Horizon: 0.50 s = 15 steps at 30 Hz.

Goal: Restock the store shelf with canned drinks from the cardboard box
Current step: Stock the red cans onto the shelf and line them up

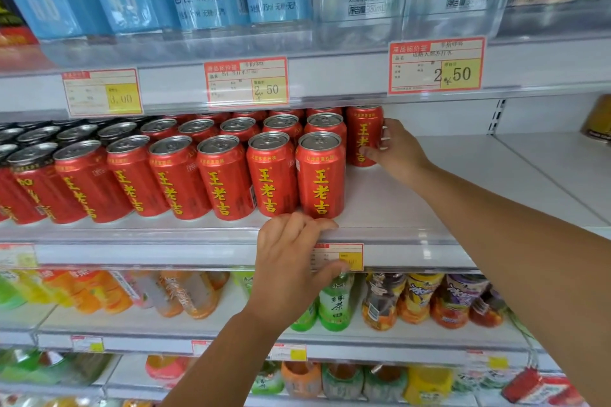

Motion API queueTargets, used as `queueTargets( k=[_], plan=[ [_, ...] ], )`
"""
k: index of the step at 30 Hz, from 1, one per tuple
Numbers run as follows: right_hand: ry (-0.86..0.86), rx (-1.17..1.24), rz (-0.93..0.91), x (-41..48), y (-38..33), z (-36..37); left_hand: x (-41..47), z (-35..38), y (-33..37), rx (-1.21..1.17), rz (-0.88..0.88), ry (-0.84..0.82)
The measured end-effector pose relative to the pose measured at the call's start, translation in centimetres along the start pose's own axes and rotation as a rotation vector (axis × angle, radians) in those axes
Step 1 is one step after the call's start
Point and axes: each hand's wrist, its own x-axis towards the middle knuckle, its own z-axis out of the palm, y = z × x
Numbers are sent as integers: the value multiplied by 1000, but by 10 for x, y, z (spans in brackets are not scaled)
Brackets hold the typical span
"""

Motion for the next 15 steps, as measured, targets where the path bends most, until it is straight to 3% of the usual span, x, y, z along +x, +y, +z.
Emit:
queueTargets(
  k=[5, 9, 12, 15],
  plan=[
    [-38, 54, 26, -21, -10, -10, 0, -2, 1, -30, -3, -3],
    [83, 125, -66, -78, -18, -37, -3, -9, 15, -150, -24, 104],
    [183, 274, -138, -146, -13, -57, -18, -4, 43, -241, 82, 183],
    [202, 334, -109, -212, 12, -66, -55, 26, 73, -441, 175, -61]
  ],
)
